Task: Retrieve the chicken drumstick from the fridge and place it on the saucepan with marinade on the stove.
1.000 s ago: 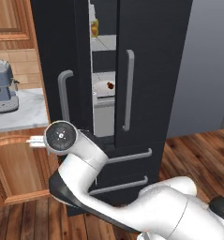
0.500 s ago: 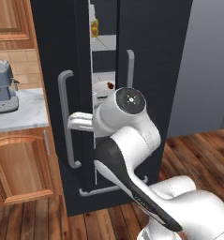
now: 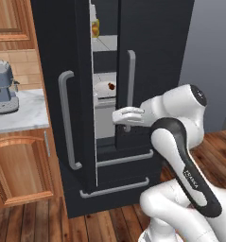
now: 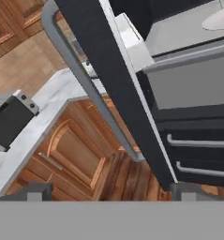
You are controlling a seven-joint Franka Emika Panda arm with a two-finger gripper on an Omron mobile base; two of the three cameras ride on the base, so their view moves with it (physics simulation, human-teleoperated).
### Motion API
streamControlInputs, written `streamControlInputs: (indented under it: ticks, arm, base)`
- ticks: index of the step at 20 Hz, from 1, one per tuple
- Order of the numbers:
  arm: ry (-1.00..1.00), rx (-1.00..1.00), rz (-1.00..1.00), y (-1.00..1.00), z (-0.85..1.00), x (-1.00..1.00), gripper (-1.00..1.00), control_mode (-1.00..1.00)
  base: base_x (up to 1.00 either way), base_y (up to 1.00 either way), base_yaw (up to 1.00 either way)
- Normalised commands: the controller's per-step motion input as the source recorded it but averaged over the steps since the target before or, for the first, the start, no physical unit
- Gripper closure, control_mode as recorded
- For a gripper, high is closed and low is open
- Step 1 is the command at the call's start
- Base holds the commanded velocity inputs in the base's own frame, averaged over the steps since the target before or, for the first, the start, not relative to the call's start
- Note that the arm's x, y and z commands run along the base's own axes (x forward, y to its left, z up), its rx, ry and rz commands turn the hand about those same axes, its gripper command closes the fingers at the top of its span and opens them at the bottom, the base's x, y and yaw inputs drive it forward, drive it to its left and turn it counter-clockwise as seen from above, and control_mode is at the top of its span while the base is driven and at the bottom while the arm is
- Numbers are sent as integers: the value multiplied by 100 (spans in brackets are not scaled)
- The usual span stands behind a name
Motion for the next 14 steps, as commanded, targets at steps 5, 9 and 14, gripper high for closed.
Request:
streamControlInputs:
  ticks: [5, 9, 14]
  arm:
    - [-9, 13, 27, -67, 0, 16, -100, -100]
    - [0, 0, 7, -6, 0, 43, -100, -100]
    - [0, 0, 0, 0, 0, 68, -100, -100]
  base:
    - [0, 0, 0]
    - [0, 0, 0]
    - [0, 0, 0]
